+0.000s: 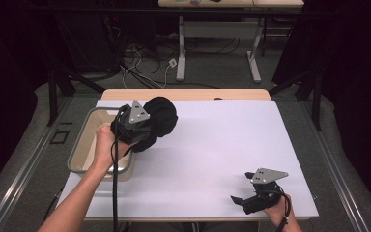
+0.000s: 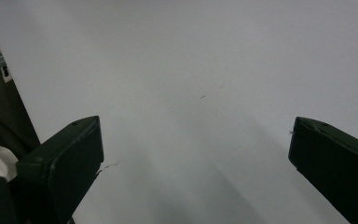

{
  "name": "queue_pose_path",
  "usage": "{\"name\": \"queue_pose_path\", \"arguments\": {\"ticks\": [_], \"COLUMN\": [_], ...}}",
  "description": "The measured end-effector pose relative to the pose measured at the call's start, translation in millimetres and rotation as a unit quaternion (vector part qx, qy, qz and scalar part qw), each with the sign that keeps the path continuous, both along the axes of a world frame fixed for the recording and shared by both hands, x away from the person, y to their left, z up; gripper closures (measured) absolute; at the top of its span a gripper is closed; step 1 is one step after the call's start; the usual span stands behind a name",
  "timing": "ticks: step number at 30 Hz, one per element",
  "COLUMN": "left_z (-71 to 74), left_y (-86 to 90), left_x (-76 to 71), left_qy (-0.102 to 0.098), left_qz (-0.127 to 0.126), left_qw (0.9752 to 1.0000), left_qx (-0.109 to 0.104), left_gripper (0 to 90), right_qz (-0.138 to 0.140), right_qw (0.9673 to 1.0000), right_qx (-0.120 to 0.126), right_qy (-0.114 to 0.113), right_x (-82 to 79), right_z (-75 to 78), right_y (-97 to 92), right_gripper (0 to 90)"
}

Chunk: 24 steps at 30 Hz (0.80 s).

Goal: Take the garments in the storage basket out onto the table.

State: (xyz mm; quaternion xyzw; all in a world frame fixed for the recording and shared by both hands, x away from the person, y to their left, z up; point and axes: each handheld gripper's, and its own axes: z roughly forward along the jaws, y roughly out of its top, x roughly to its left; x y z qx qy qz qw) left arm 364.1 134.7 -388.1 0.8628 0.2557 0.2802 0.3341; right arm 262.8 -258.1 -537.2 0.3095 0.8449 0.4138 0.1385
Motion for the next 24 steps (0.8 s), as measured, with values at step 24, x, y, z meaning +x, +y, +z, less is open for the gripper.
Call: {"name": "queue_pose_path", "arguments": {"ticks": [24], "left_z": [-34.7], "left_y": [-65.3], "left_x": [-10.9], "left_qy": [0.043], "left_qz": [-0.095], "left_qw": [0.9945], "left_qx": [-0.012], "left_gripper": [65.9], "right_qz": [-0.002], "right_qw": [1.0], "right_qx": [-0.003], "right_qy": [0.001], "right_x": [0.4], "right_z": [0.5], "right_y": [-2.0], "right_gripper": [2.7]}}
